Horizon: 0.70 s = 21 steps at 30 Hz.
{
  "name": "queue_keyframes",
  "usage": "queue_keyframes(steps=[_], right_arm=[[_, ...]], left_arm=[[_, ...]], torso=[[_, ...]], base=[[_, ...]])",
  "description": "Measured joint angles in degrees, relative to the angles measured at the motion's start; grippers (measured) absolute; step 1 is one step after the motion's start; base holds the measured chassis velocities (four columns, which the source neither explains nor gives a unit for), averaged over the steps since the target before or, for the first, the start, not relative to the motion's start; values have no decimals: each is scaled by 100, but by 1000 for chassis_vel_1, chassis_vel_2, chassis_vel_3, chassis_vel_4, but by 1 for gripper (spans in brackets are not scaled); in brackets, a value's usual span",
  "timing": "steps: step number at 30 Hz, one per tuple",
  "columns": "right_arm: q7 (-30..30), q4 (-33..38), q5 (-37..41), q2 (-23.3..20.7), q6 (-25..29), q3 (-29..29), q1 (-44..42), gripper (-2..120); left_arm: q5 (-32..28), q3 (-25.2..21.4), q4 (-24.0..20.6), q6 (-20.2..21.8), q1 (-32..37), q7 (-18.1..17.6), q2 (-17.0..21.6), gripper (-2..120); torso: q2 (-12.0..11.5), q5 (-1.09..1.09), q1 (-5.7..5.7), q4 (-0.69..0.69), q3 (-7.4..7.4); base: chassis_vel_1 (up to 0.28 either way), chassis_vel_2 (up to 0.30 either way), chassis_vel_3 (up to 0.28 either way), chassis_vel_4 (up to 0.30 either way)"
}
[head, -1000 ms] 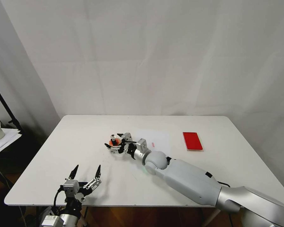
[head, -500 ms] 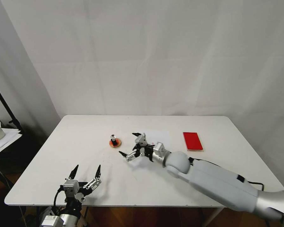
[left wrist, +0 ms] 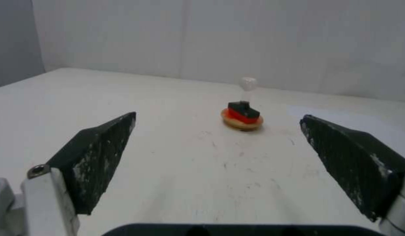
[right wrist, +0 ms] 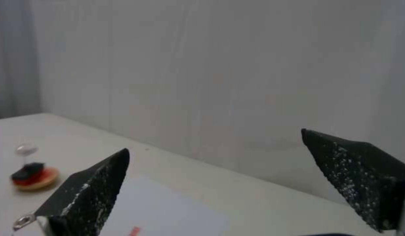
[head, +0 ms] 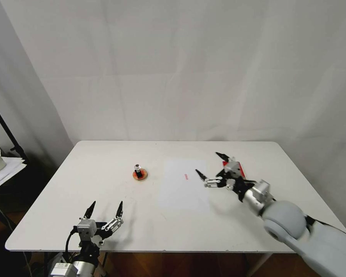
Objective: Pick up the stamp from the ink pad and place it onto another ink pad.
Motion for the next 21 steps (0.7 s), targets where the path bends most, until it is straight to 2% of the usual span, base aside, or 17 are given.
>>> queue_keyframes(steps=[3, 4, 7, 8, 10, 13, 14, 18, 21], right_arm=[[198, 56, -449, 433, 216, 1111, -1265, 100], [198, 56, -449, 433, 216, 1111, -1265, 100], [212, 366, -1045, 1124, 379, 2065, -2476, 100], [212, 366, -1045, 1124, 379, 2065, -2476, 100], [210, 583, -1481, 1631, 462, 2380, -3176, 100], [193, 876, -1875, 2225, 543, 2525, -3866, 100], [193, 876, -1875, 2225, 543, 2525, -3866, 100], [50, 965, -2250, 2754, 658, 2399, -4271, 100], [-144, 923, -2351, 2926, 734, 2379, -4307, 100]], left_arm=[[0, 0, 0, 0, 1, -1, 0, 100], [0, 0, 0, 0, 1, -1, 0, 100], [0, 0, 0, 0, 0, 0, 0, 100], [0, 0, 0, 0, 0, 0, 0, 100], [0, 0, 0, 0, 0, -1, 0, 100], [0, 0, 0, 0, 1, 0, 0, 100], [0, 0, 0, 0, 1, 0, 0, 100], [0, 0, 0, 0, 0, -1, 0, 100], [0, 0, 0, 0, 1, -1, 0, 100]], torso=[[0, 2, 1, 0, 1], [0, 2, 1, 0, 1], [0, -1, 1, -1, 0], [0, -1, 1, -1, 0], [0, -1, 0, -2, 0], [0, -4, 0, -1, 0], [0, -4, 0, -1, 0], [0, -2, 0, -1, 1], [0, -3, 1, -1, 1]], base=[[0, 0, 0, 0], [0, 0, 0, 0], [0, 0, 0, 0], [0, 0, 0, 0], [0, 0, 0, 0], [0, 0, 0, 0], [0, 0, 0, 0], [0, 0, 0, 0], [0, 0, 0, 0]])
